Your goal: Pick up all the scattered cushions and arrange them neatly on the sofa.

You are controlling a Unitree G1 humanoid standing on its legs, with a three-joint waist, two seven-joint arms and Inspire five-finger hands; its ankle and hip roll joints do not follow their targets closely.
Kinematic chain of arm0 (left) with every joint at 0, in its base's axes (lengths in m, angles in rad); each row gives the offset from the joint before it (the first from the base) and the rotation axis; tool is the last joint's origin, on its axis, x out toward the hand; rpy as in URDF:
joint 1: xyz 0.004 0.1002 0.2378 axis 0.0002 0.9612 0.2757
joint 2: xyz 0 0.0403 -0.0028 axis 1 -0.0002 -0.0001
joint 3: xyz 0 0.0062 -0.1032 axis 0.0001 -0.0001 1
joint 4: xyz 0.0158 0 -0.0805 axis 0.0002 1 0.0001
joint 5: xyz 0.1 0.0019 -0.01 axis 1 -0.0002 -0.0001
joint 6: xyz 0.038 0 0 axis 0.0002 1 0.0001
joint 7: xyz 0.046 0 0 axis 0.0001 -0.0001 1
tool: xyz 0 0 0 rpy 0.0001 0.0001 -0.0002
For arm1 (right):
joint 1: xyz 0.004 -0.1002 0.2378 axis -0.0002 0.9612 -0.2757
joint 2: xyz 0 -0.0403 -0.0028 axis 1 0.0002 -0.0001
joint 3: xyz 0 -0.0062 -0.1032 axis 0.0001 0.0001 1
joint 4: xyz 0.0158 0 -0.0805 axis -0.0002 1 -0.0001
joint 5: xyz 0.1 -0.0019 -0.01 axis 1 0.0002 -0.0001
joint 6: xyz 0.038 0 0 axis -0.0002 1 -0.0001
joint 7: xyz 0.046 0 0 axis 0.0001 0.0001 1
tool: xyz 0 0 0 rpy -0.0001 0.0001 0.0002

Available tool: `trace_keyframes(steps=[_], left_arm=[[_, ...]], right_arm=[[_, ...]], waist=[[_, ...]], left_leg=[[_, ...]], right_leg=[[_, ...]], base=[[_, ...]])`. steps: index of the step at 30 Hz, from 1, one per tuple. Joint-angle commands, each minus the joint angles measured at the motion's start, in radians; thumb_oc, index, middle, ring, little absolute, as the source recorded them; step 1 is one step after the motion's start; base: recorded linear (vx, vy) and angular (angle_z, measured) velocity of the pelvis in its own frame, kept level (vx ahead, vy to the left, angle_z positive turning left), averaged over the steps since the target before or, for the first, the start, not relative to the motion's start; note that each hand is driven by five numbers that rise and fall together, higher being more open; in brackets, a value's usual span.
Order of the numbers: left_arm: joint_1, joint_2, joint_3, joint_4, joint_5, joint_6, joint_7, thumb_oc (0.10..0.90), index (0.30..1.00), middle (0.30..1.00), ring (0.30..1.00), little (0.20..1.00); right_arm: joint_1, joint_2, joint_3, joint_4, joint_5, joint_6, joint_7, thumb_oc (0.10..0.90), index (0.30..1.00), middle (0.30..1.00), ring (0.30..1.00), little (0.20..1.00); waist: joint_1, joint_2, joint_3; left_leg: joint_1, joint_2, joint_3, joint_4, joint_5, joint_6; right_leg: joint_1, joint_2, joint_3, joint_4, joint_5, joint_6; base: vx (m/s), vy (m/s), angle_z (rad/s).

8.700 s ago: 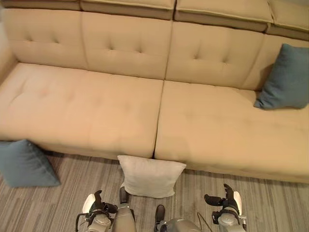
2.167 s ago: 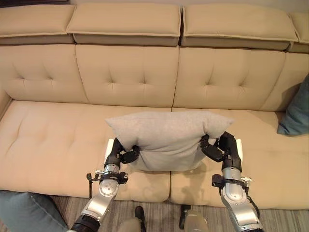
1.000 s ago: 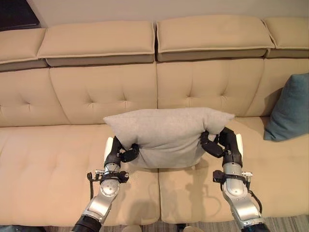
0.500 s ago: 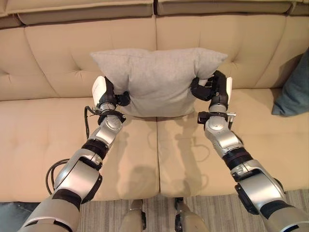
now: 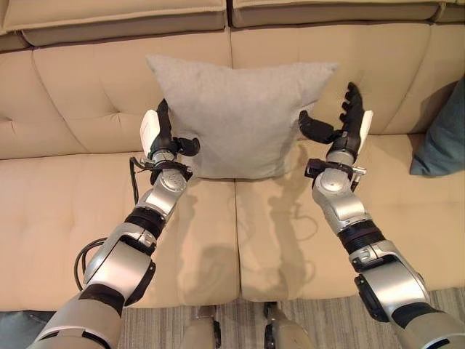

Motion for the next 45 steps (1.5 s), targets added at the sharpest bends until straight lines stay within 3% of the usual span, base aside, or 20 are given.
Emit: trace_keyframes(steps=[1, 4, 11, 13, 14, 15, 18, 25, 30, 34, 39, 45], left_arm=[[-0.098, 0.018, 0.024, -0.027, 0.068, -0.051, 0.062, 0.8, 0.9, 0.9, 0.9, 0.9], [-0.073, 0.028, 0.044, -0.055, 0.097, -0.046, 0.067, 0.8, 0.9, 0.9, 0.9, 0.9], [-0.03, 0.055, 0.093, -0.087, 0.101, -0.043, 0.07, 0.8, 0.9, 0.9, 0.9, 0.9], [-0.02, 0.07, 0.107, -0.097, 0.102, -0.042, 0.073, 0.8, 0.9, 0.9, 0.9, 0.9], [-0.018, 0.095, 0.11, -0.101, 0.104, -0.036, 0.076, 0.8, 0.9, 0.9, 0.9, 0.9], [-0.02, 0.101, 0.114, -0.102, 0.098, -0.035, 0.069, 0.8, 0.9, 0.9, 0.9, 0.9], [-0.011, 0.115, 0.124, -0.118, 0.101, -0.04, 0.052, 0.8, 0.9, 0.9, 0.9, 0.9], [0.012, 0.109, 0.092, -0.159, 0.149, -0.055, 0.035, 0.8, 0.9, 0.9, 0.9, 0.9], [-0.005, 0.088, 0.075, -0.23, 0.119, -0.083, 0.03, 0.8, 0.9, 0.9, 0.9, 0.9], [-0.038, 0.105, 0.053, -0.236, 0.17, -0.069, 0.048, 0.8, 0.9, 0.9, 0.9, 0.9], [-0.033, 0.147, 0.064, -0.242, 0.228, -0.041, 0.061, 0.8, 0.9, 0.9, 0.9, 0.9], [0.013, 0.208, 0.141, -0.204, 0.224, -0.019, 0.094, 0.8, 0.9, 0.9, 0.9, 0.9]], right_arm=[[-0.056, -0.064, -0.035, -0.199, -0.139, -0.116, -0.026, 0.8, 0.9, 0.9, 0.9, 0.9], [0.033, -0.071, -0.064, -0.362, -0.158, -0.158, 0.028, 0.8, 0.9, 0.9, 0.9, 0.9], [0.24, -0.072, -0.086, -0.556, -0.156, -0.208, 0.171, 0.8, 0.9, 0.9, 0.9, 0.9], [0.313, -0.061, -0.092, -0.589, -0.11, -0.23, 0.225, 0.8, 0.9, 0.9, 0.9, 0.9], [0.372, -0.033, -0.066, -0.604, 0.023, -0.26, 0.31, 0.8, 0.9, 0.9, 0.9, 0.9], [0.388, -0.032, -0.056, -0.613, 0.07, -0.262, 0.348, 0.8, 0.9, 0.9, 0.9, 0.9], [0.412, -0.045, -0.028, -0.623, 0.104, -0.252, 0.432, 0.8, 0.9, 0.9, 0.9, 0.9], [0.335, -0.028, 0.055, -0.506, 0.043, -0.239, 0.436, 0.8, 0.9, 0.9, 0.9, 0.9], [0.235, 0.001, 0.157, -0.398, 0.028, -0.194, 0.45, 0.8, 0.9, 0.9, 0.9, 0.9], [0.181, 0.004, 0.194, -0.336, 0.019, -0.179, 0.444, 0.8, 0.9, 0.9, 0.9, 0.9], [0.194, 0.007, 0.176, -0.319, -0.003, -0.17, 0.433, 0.8, 0.9, 0.9, 0.9, 0.9], [0.239, 0.012, 0.127, -0.329, -0.012, -0.18, 0.416, 0.8, 0.9, 0.9, 0.9, 0.9]], waist=[[0.004, -0.002, -0.067], [-0.006, -0.003, -0.067], [-0.023, -0.007, -0.067], [-0.029, -0.008, -0.067], [-0.034, -0.01, -0.06], [-0.036, -0.011, -0.058], [-0.035, -0.014, -0.053], [-0.016, -0.016, -0.044], [0.006, -0.023, -0.045], [0.019, -0.03, -0.045], [0.03, -0.037, -0.047], [0.041, -0.046, -0.049]], left_leg=[[-0.04, -0.002, -0.011, 0.001, -0.059, -0.037], [-0.037, 0.0, -0.01, 0.001, -0.062, -0.035], [-0.031, 0.005, -0.01, 0.001, -0.066, -0.03], [-0.028, 0.006, -0.008, 0.001, -0.067, -0.029], [-0.016, 0.008, -0.002, 0.001, -0.074, -0.027], [-0.02, 0.008, -0.002, 0.001, -0.068, -0.026], [-0.02, 0.008, -0.001, 0.001, -0.067, -0.025], [-0.021, 0.004, -0.008, 0.001, -0.066, -0.023], [-0.013, -0.002, -0.021, 0.001, -0.067, -0.023], [-0.007, -0.005, -0.027, 0.001, -0.07, -0.023], [0.0, -0.008, -0.035, 0.001, -0.076, -0.02], [-0.002, -0.011, -0.044, 0.001, -0.079, -0.015]], right_leg=[[0.01, -0.004, -0.001, 0.01, -0.102, 0.042], [0.01, -0.002, 0.002, 0.011, -0.103, 0.042], [0.011, 0.0, 0.01, 0.013, -0.103, 0.044], [0.012, 0.0, 0.01, 0.015, -0.104, 0.045], [0.016, 0.0, 0.018, 0.022, -0.109, 0.045], [0.012, -0.001, 0.018, 0.022, -0.104, 0.046], [0.011, -0.002, 0.016, 0.021, -0.102, 0.047], [0.011, -0.004, 0.012, 0.023, -0.103, 0.046], [0.023, -0.005, 0.004, 0.024, -0.107, 0.044], [0.034, -0.005, -0.003, 0.021, -0.109, 0.044], [0.046, -0.007, -0.008, 0.024, -0.116, 0.045], [0.048, -0.007, -0.016, 0.026, -0.119, 0.045]], base=[[0.04, -0.024, -0.03], [0.01, -0.009, -0.01], [0.0, 0.0, 0.0], [0.01, -0.004, -0.05], [0.0, 0.009, -0.06], [0.0, 0.01, -0.08], [-0.02, -0.004, -0.12], [0.0, 0.0, -0.01], [0.02, 0.0, 0.05], [0.01, 0.004, 0.08], [0.02, 0.003, 0.06], [0.0, -0.001, 0.01]])
